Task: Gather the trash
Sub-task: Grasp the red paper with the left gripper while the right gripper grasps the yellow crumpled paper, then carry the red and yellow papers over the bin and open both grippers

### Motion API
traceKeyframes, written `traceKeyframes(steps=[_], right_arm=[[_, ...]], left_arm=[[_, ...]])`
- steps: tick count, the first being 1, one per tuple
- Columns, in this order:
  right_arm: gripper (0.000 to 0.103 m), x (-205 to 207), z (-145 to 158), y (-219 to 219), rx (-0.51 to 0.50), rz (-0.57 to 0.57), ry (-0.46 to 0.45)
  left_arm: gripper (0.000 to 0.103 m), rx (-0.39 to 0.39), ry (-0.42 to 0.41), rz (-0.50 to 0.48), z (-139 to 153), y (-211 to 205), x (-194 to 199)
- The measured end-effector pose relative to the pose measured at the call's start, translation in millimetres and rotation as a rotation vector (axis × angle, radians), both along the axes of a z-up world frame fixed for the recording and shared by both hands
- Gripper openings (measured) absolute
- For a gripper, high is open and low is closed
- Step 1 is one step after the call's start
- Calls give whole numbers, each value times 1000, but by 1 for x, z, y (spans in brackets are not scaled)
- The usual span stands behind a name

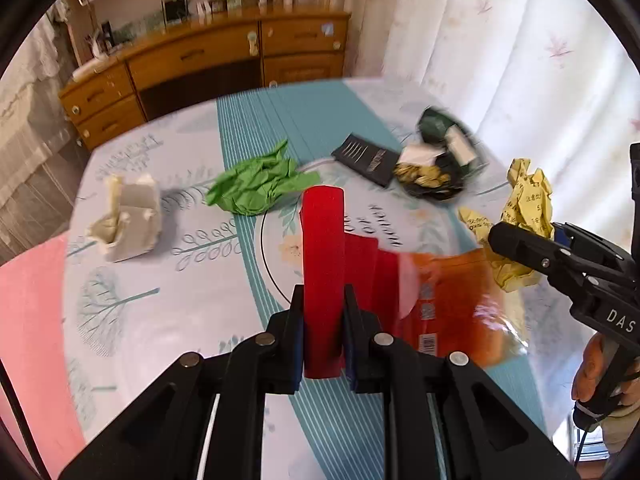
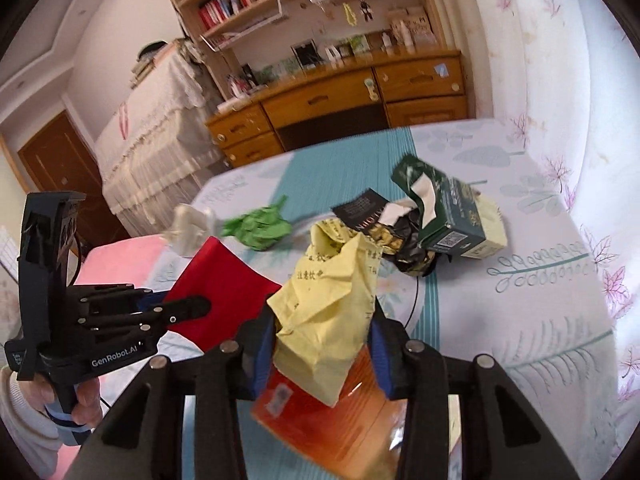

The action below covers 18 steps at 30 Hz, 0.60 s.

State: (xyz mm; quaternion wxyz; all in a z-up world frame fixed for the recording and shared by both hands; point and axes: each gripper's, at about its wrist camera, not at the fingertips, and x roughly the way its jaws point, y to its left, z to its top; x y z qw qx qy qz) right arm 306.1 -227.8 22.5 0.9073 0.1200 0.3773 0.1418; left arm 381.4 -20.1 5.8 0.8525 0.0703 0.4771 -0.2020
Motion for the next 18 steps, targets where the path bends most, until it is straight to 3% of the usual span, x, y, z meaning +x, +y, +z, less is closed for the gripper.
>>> traceKeyframes(steps=[9, 18], right_arm=[[41, -77, 54, 20, -30, 56, -94], [41, -170, 94, 43, -66, 128, -165]], left_arm=[[13, -27, -112, 13, 71, 21, -87], [13, -51, -192, -15, 121, 38, -182]])
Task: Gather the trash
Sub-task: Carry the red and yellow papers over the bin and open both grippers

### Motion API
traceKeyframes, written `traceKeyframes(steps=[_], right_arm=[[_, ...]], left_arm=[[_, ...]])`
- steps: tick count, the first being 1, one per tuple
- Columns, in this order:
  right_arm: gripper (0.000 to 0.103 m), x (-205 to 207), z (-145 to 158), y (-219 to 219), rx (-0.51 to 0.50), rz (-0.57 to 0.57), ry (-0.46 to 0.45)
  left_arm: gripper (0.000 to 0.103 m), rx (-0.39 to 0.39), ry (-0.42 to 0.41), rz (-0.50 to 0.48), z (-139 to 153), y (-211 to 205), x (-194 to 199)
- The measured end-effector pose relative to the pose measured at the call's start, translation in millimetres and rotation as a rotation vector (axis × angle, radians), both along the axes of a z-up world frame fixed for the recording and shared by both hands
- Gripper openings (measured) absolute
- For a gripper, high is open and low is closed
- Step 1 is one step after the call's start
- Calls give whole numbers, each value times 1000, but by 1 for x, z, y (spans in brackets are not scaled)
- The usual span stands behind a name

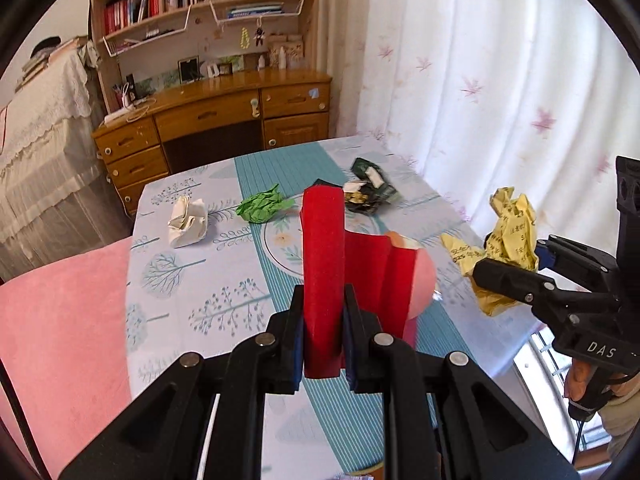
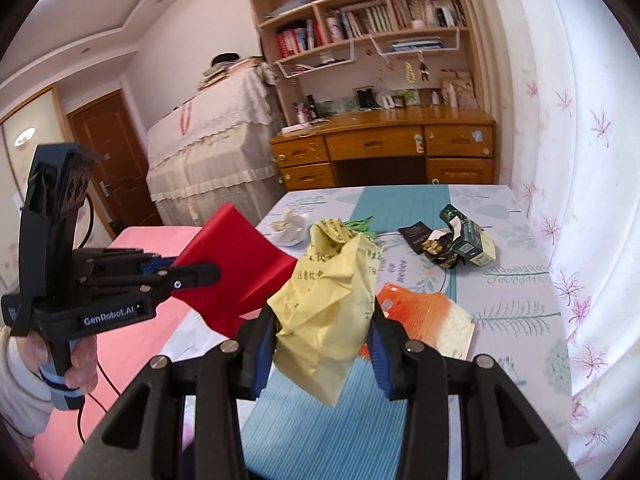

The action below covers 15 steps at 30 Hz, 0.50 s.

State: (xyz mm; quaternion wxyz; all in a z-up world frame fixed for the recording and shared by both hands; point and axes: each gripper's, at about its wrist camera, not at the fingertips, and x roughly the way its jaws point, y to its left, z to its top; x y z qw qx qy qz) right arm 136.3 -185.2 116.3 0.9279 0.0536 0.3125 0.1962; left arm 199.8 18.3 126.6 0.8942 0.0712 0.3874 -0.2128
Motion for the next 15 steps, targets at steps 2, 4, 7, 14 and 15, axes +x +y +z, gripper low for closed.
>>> traceKeyframes(steps=[2, 4, 7, 14, 15], right_arm=[[41, -21, 3, 4, -4, 16, -5], [41, -39, 3, 6, -6, 32, -4], [41, -66, -2, 12, -23, 58, -1], [41, -120, -30, 20, -61, 119, 28], [41, -127, -38, 22, -66, 131, 42]], left_arm=[[13, 0, -3, -14, 5, 1, -20], [13, 5, -7, -30, 6, 2, -43], [13, 0, -4, -46, 4, 5, -73], [13, -2, 27, -71, -25, 10, -139], [13, 1, 38, -72, -34, 11, -149]])
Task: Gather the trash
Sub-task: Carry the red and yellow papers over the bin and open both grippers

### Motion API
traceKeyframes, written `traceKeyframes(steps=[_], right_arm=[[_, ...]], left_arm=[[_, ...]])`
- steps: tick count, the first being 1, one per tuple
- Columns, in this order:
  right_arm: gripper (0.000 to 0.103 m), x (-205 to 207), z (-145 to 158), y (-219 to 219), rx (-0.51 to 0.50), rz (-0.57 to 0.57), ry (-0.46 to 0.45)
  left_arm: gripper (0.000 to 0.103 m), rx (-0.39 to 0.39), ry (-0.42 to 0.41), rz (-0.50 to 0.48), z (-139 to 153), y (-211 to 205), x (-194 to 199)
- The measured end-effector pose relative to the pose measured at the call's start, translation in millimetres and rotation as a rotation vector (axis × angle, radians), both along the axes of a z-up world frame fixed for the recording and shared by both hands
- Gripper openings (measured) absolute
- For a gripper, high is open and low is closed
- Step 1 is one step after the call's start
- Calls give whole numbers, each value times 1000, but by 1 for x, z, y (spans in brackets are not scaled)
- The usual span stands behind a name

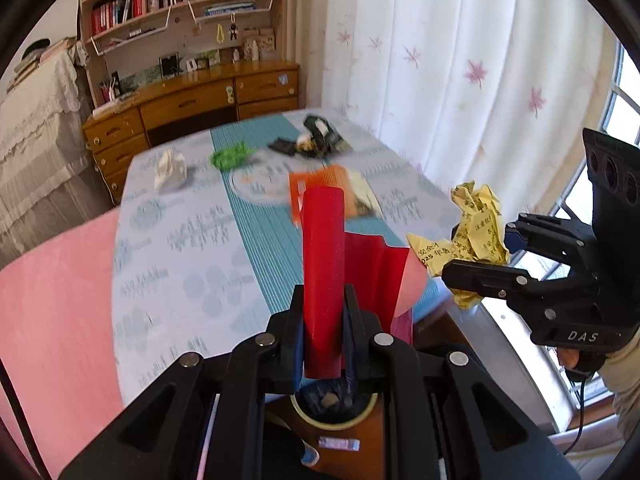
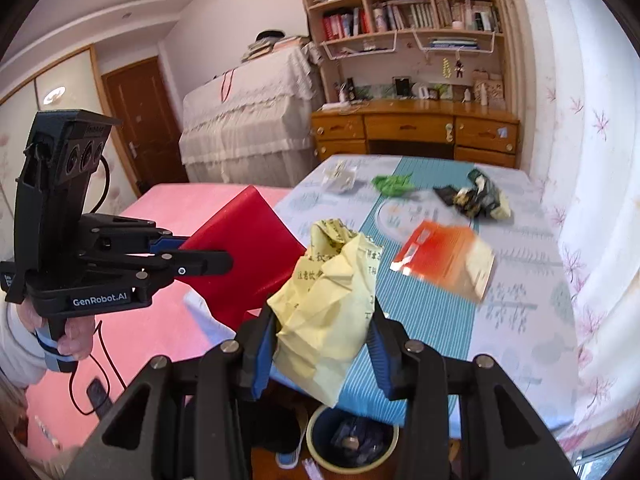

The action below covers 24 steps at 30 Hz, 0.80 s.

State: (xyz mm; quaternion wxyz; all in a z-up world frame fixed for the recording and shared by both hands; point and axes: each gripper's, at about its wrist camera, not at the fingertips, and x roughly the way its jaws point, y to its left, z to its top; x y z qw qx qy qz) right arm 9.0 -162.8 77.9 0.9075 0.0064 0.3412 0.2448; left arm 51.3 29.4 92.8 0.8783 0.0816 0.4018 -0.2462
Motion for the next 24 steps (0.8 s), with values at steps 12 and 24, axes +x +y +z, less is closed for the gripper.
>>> traceKeyframes(steps=[12, 24], right_arm=[[41, -35, -142, 2, -61, 23, 250], [41, -20, -275, -6, -86, -46, 426]], left_arm=[[13, 67, 124, 1, -144, -9, -60], [14, 60, 250, -8, -287, -25, -54]])
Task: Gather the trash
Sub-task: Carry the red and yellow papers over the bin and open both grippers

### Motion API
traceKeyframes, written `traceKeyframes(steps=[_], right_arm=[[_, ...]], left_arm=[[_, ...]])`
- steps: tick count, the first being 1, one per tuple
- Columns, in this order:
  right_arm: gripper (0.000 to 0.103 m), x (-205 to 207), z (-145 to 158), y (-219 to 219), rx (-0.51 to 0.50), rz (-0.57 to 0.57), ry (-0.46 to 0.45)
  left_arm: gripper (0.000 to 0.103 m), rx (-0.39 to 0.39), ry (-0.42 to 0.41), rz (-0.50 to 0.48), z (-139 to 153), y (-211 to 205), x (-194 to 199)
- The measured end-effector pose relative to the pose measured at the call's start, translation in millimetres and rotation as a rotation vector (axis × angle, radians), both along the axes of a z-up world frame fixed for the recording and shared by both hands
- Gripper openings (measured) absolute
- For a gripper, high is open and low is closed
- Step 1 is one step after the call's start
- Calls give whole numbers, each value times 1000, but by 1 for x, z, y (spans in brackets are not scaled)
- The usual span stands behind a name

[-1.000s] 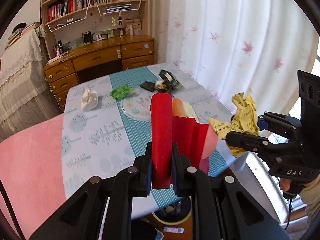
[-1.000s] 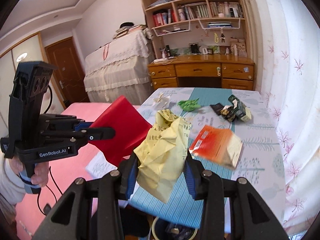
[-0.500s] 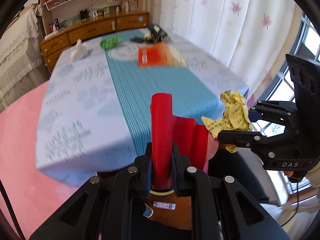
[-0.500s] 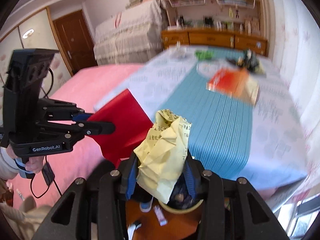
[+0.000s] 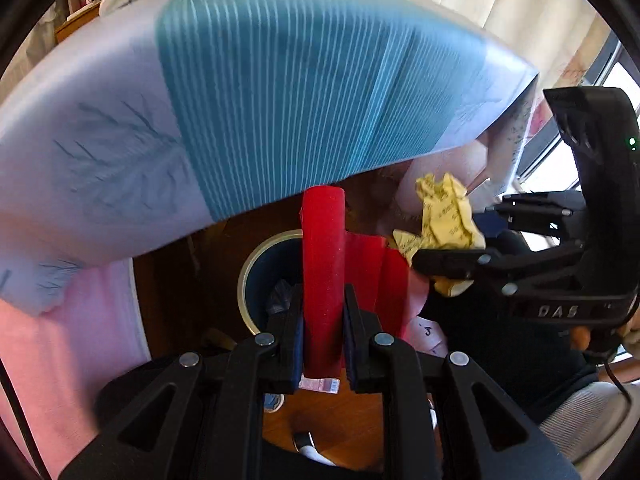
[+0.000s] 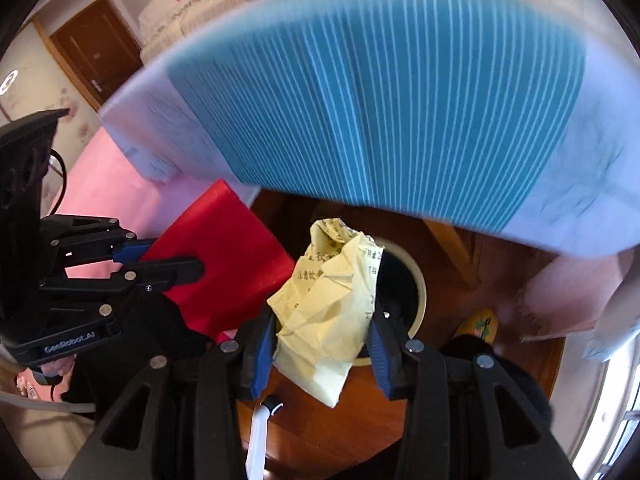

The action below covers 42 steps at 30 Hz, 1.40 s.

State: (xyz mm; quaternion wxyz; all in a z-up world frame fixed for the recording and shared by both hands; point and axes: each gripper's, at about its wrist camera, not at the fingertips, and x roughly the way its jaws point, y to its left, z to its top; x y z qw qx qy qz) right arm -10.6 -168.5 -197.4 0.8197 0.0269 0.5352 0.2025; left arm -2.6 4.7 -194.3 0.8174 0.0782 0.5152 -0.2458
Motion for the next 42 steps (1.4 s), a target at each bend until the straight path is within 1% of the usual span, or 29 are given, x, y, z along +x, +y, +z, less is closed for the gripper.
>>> traceKeyframes(steps=[4, 6, 8, 12, 16, 17, 20, 25, 28, 29, 30, 32, 33, 34, 36, 38, 39, 42], right_arm=[[41, 5, -38, -1, -5, -43, 43], [42, 8, -57, 0, 4, -67, 73], [42, 16, -74, -2, 21, -111, 100], [44, 29, -104, -7, 45, -203, 139], [44, 36, -131, -10, 3, -231, 208], [44, 37, -136, -11, 3, -237, 229], [45, 42, -137, -10, 12, -236, 232], [47, 49, -146, -9, 8, -240, 238], [51, 54, -149, -4, -16, -237, 237], [51, 55, -150, -2, -22, -235, 236], [52, 56, -151, -1, -23, -233, 238], [56, 57, -153, 0, -32, -233, 244], [57, 58, -153, 0, -39, -237, 246], [58, 58, -154, -1, -42, -243, 250], [58, 59, -156, -4, -38, -257, 259], [59, 59, -156, -5, -38, -266, 259], [59, 59, -156, -5, -38, -267, 259], [59, 59, -156, -4, -45, -264, 256]], left_arm=[[14, 24, 35, 20, -34, -7, 7], [14, 49, 42, 23, -49, -11, 10], [14, 85, 43, 22, -64, -17, 16], [15, 126, 68, 54, -90, -27, 32], [16, 150, 99, 92, -114, -32, 40], [16, 158, 107, 101, -119, -30, 42], [17, 175, 134, 115, -131, -29, 49], [19, 174, 152, 139, -138, -26, 57], [25, 171, 156, 140, -137, -24, 57], [29, 169, 153, 139, -136, -25, 57], [37, 167, 147, 138, -135, -25, 57], [49, 164, 141, 140, -135, -26, 58], [53, 174, 133, 151, -135, -25, 58], [55, 175, 135, 155, -135, -24, 59], [65, 166, 149, 172, -136, -21, 60], [72, 155, 160, 188, -137, -18, 62], [75, 148, 162, 193, -137, -16, 63], [77, 139, 155, 196, -135, -14, 63]])
